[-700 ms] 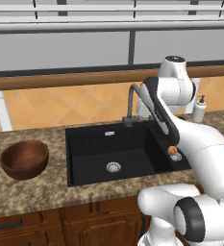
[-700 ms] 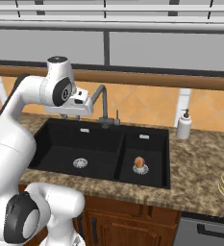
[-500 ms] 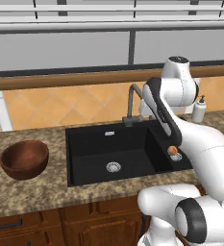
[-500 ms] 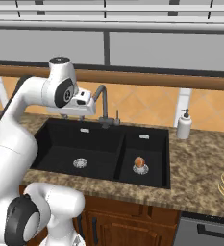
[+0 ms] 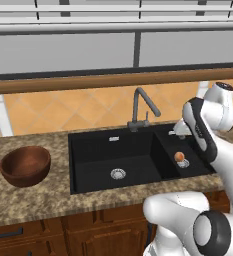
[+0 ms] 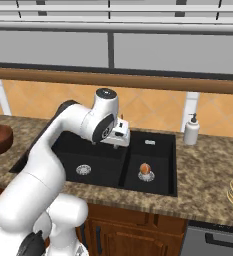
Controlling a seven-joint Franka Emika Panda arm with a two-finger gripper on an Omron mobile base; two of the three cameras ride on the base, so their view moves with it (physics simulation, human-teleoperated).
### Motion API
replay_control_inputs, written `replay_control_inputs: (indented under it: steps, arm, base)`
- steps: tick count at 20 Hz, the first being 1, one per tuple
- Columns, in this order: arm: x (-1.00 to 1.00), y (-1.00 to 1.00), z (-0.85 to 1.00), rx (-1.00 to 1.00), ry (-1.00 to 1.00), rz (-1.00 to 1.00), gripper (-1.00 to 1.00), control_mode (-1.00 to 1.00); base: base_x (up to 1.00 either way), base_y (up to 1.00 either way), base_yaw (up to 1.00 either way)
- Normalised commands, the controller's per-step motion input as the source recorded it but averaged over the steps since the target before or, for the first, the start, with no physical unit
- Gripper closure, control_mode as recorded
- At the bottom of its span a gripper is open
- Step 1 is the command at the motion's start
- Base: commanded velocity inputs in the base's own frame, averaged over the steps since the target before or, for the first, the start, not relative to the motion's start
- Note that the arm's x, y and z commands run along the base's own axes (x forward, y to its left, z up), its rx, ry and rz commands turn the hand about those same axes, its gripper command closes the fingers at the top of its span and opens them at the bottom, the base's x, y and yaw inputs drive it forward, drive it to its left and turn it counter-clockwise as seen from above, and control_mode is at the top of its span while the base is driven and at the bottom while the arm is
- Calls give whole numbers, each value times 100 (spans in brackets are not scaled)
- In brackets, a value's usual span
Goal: Pick the onion from the sink and place it in the bowl. Then pick the bowl and place it in the microwave. Then close the microwave door and press the start button.
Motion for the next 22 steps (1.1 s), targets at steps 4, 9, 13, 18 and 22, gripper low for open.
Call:
replay_control_inputs:
  steps: [4,9,13,18,22]
  arm:
    - [8,-63,-56,9,23,0,-100,-100]
    - [33,-57,-63,8,16,-5,-100,-100]
    - [41,-53,-55,7,14,-5,-100,-100]
    - [50,-35,-30,3,7,-4,-100,-100]
    - [69,-23,-53,0,2,-9,-100,-100]
  base:
    - [0,0,0]
    - [0,0,0]
    - [0,0,0]
    - [0,0,0]
    - [0,0,0]
